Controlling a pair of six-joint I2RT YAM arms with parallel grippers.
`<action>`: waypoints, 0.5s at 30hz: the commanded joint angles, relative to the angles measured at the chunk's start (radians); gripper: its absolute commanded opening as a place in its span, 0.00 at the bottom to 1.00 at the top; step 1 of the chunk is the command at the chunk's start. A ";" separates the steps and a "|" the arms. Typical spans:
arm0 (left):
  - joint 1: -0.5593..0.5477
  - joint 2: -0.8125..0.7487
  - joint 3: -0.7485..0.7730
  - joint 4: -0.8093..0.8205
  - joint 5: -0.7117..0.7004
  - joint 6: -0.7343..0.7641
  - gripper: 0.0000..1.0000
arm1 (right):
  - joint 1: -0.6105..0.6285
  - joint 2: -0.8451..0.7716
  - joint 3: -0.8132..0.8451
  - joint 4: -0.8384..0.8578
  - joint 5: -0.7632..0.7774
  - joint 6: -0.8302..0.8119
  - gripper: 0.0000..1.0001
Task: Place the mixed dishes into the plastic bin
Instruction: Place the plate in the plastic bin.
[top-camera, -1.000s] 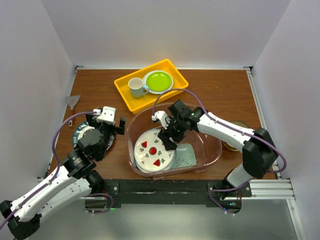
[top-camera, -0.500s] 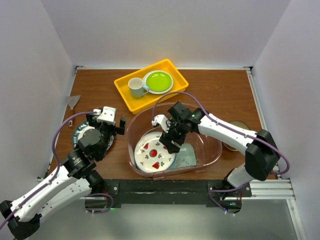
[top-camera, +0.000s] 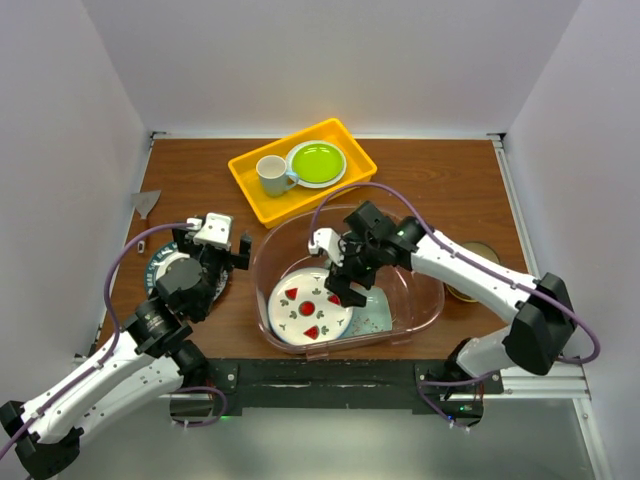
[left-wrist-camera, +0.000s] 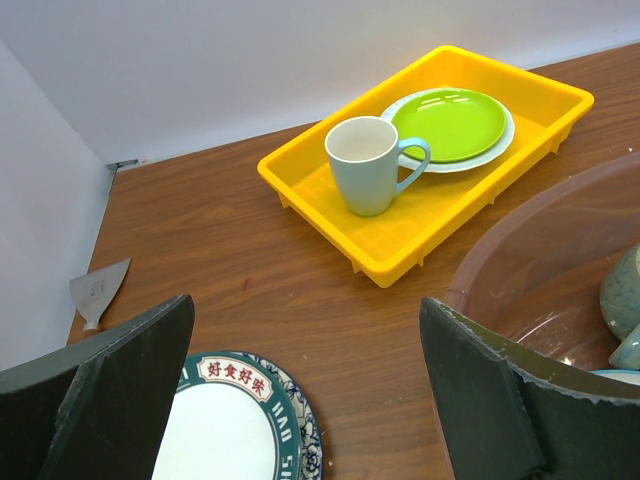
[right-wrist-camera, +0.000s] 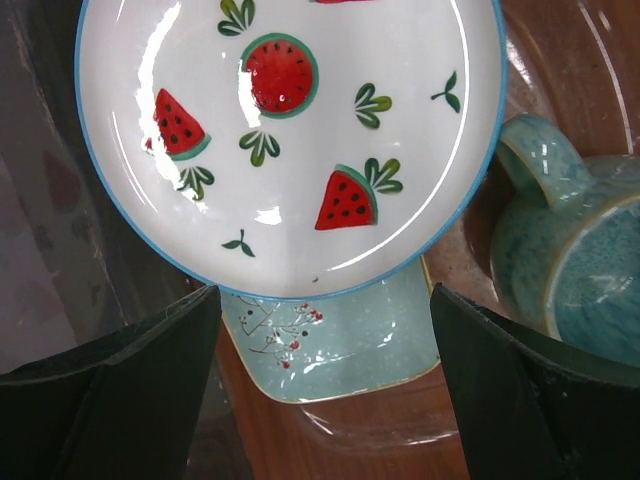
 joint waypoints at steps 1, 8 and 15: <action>0.007 -0.002 -0.001 0.045 0.001 0.007 1.00 | -0.082 -0.081 0.063 -0.029 -0.041 -0.062 0.90; 0.007 0.010 0.000 0.041 0.005 0.003 1.00 | -0.259 -0.235 0.044 -0.004 -0.176 -0.076 0.92; 0.008 0.015 0.000 0.034 0.011 -0.014 1.00 | -0.472 -0.411 -0.048 0.118 -0.269 -0.035 0.98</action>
